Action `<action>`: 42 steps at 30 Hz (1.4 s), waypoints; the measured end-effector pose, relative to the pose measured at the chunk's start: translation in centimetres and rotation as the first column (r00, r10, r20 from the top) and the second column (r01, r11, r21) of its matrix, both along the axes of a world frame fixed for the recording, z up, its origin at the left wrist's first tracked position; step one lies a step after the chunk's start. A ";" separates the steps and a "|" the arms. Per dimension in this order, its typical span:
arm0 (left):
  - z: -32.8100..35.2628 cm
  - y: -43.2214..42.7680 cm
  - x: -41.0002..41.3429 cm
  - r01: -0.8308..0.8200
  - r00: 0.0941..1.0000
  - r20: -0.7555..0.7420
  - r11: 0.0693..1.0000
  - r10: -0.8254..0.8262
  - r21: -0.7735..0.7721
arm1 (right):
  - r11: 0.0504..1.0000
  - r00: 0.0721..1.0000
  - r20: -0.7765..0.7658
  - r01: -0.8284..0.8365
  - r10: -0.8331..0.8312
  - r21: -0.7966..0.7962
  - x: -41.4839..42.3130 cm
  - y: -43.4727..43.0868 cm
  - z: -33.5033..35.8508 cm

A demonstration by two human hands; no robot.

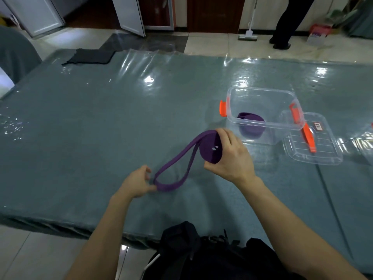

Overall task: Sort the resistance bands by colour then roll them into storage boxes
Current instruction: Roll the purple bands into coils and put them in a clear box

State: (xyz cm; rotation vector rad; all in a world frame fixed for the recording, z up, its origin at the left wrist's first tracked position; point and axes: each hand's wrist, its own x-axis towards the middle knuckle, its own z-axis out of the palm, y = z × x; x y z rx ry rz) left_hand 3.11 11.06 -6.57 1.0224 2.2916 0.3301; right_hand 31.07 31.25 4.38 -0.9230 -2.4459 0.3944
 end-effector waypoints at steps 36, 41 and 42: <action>21.9 7.8 3.6 0.088 0.978 0.096 0.785 -0.186 0.614 | 0.939 0.974 -0.048 -0.227 0.222 -0.260 -2.7 -0.3 6.8; 22.1 8.4 3.6 0.282 0.950 -0.029 0.810 -0.311 0.514 | 0.961 0.973 0.049 -0.212 0.223 -0.179 -2.6 1.5 7.6; 22.3 8.6 3.6 0.317 0.942 -0.063 0.809 -0.331 0.495 | 0.961 0.971 0.073 -0.210 0.226 -0.181 -2.7 1.5 7.8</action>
